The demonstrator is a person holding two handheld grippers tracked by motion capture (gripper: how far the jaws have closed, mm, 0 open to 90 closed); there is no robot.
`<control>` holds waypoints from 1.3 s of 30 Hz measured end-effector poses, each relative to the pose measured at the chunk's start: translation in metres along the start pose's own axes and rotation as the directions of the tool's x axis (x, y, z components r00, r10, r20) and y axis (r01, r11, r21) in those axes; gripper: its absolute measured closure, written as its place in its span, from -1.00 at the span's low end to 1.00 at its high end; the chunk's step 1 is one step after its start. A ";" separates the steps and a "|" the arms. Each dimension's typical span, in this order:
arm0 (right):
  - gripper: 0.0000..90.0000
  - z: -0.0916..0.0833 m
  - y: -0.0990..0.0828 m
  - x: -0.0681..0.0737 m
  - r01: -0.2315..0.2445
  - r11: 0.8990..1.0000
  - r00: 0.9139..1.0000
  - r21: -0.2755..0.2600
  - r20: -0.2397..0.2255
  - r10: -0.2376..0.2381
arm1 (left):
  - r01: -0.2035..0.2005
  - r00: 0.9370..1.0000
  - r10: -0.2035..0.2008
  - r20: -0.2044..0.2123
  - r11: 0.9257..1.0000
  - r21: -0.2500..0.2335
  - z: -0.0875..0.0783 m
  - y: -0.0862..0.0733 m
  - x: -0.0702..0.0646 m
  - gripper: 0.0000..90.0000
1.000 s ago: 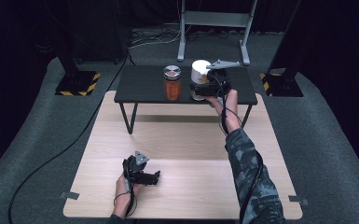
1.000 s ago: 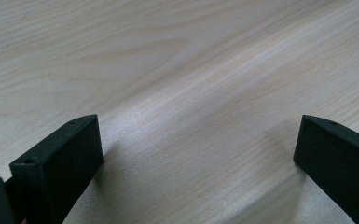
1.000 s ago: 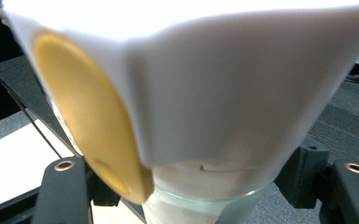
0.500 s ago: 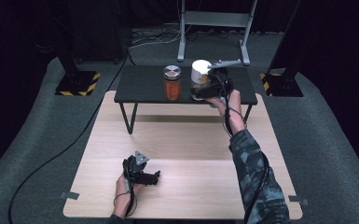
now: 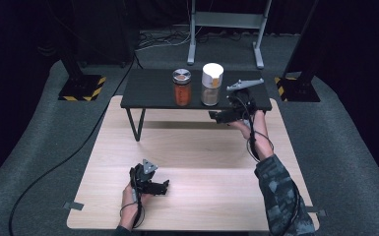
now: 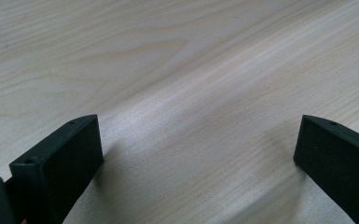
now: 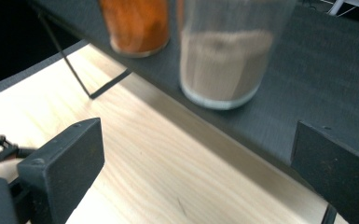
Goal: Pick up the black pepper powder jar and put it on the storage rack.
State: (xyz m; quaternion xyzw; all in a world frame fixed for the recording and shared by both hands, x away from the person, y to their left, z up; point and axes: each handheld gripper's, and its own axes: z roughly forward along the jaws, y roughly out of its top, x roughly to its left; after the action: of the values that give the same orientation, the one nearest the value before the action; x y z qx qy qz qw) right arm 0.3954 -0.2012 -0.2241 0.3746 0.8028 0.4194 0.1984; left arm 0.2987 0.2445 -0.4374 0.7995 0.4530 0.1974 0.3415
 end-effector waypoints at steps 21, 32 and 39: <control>-0.98 0.021 -0.133 0.022 -0.063 0.997 0.996 0.043 -0.061 0.066 | 0.000 1.000 0.000 0.000 1.000 -0.001 0.000 0.000 0.000 -0.99; -0.99 0.024 -0.194 0.027 -0.136 0.990 0.989 0.037 -0.055 0.138 | 0.000 1.000 0.000 -0.001 1.000 -0.002 0.000 0.000 -0.001 -0.99; -1.00 0.021 -0.231 0.042 -0.149 0.988 0.989 0.043 -0.013 0.150 | 0.000 1.000 0.000 -0.001 1.000 -0.003 0.000 0.000 -0.001 -0.99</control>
State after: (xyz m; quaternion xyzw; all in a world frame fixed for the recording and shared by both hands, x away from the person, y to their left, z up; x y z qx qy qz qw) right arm 0.2812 -0.2431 -0.4260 0.4347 0.7826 0.4189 0.1520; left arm 0.2981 0.2440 -0.4378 0.7988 0.4531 0.1985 0.3423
